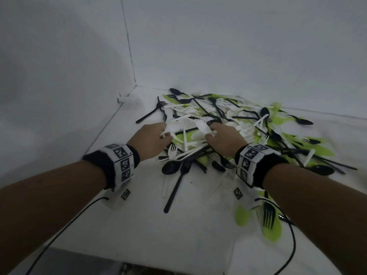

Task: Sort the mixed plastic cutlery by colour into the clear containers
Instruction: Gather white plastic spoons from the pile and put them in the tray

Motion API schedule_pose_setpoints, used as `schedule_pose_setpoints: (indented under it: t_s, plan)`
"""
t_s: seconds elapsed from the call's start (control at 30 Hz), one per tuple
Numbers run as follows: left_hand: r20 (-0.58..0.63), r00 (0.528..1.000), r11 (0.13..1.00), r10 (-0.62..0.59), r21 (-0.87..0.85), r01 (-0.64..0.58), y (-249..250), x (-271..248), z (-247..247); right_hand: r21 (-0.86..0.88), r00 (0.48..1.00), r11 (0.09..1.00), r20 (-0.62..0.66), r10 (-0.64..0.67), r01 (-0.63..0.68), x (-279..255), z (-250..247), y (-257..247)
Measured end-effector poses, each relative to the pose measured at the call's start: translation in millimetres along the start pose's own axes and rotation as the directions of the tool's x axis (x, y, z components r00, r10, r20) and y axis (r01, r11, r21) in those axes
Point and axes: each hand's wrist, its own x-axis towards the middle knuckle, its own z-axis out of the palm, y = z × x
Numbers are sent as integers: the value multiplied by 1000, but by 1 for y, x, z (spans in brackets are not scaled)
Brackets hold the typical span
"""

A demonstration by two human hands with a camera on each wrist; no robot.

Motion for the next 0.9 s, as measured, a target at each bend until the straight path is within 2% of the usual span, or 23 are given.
schedule_pose_setpoints:
  t_s: [0.1, 0.2, 0.3, 0.43, 0.53, 0.63, 0.73, 0.8, 0.9]
  plan:
    - [0, 999, 999, 35, 37, -35, 11, 17, 11, 27, 997, 1000, 71, -14, 12, -1, 5, -1]
    - [2, 1000, 997, -6, 73, 6, 18, 36, 19, 7, 988, 999, 143, -51, 50, -1, 11, -1]
    - [72, 996, 985, -50, 168, 38, 27, 53, 22, 3, 984, 995, 147, -103, 104, 1, 12, 1]
    - [185, 982, 963, -40, 269, -12, 35, 67, 27, 5, 980, 991, 152, -129, 130, 2, 7, 6]
    - [207, 974, 935, -89, 354, 11, 38, 71, 30, -11, 978, 989, 150, -147, 150, 6, 1, 13]
    - [225, 966, 944, -125, 327, 45, 41, 71, 23, 35, 993, 993, 36, -116, 115, 15, -7, 19]
    - [250, 957, 975, -148, 200, 99, 42, 68, 10, 45, 995, 997, -73, -64, 67, 26, -15, 28]
    - [254, 953, 986, -163, 81, 147, 42, 63, 2, 8, 997, 998, -45, -55, 55, 32, -19, 32]
    - [229, 958, 984, -170, -4, 176, 41, 51, -7, -136, 996, 988, 60, -64, 72, 41, -22, 33]
